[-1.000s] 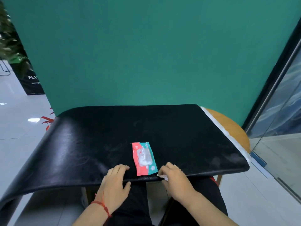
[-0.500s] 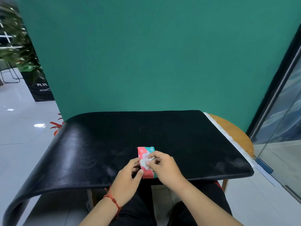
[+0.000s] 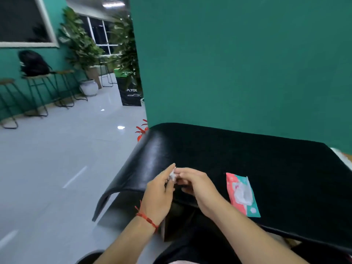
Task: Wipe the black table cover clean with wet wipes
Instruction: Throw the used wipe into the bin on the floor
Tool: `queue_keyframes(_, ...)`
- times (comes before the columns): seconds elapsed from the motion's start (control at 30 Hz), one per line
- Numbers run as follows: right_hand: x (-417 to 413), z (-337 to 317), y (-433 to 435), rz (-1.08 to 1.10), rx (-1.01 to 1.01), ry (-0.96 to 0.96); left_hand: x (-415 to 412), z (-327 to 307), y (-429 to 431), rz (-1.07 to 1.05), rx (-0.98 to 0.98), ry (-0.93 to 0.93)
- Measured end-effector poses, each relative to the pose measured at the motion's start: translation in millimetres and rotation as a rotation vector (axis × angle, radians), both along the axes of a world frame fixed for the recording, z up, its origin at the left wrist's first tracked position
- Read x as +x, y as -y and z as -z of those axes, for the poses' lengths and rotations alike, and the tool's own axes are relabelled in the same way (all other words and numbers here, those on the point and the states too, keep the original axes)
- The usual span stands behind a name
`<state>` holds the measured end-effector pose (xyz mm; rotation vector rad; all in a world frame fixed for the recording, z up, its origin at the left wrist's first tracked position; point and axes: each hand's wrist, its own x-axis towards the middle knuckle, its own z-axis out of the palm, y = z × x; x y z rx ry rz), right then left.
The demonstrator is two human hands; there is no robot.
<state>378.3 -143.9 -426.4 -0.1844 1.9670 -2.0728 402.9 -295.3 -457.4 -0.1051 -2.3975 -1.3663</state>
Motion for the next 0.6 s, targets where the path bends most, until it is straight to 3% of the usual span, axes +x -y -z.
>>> queue_keyframes(0.1, 6.3, -5.5, 52.7, -0.188, 0.024, -0.034, 14.4, 4.1, 59.2, -0.134, 0.022, 0.003)
queue_keyframes(0.17, 10.0, 0.0, 87.3, -0.301, 0.176, -0.156, 32.9, 7.9, 100.6, -0.191, 0.049, 0.016)
queue_keyframes(0.3, 20.7, 16.1, 145.4, -0.534, 0.419, -0.310, 80.6, 37.0, 174.8, -0.366, -0.137, 0.118)
queue_keyframes(0.4, 27.6, 35.4, 178.4, -0.659, 0.514, -0.366, 111.9, 71.6, 216.7, -0.484, -0.214, 0.307)
queue_keyframes(0.53, 35.8, 60.6, 199.1, -0.779, 0.591, -0.354, 137.6, 109.6, 244.2, -0.463, -0.220, 0.735)
queue_keyframes(0.6, 34.9, 65.0, 198.5, -0.784, 0.615, -0.367, 141.1, 115.5, 248.2, -0.462, -0.197, 0.787)
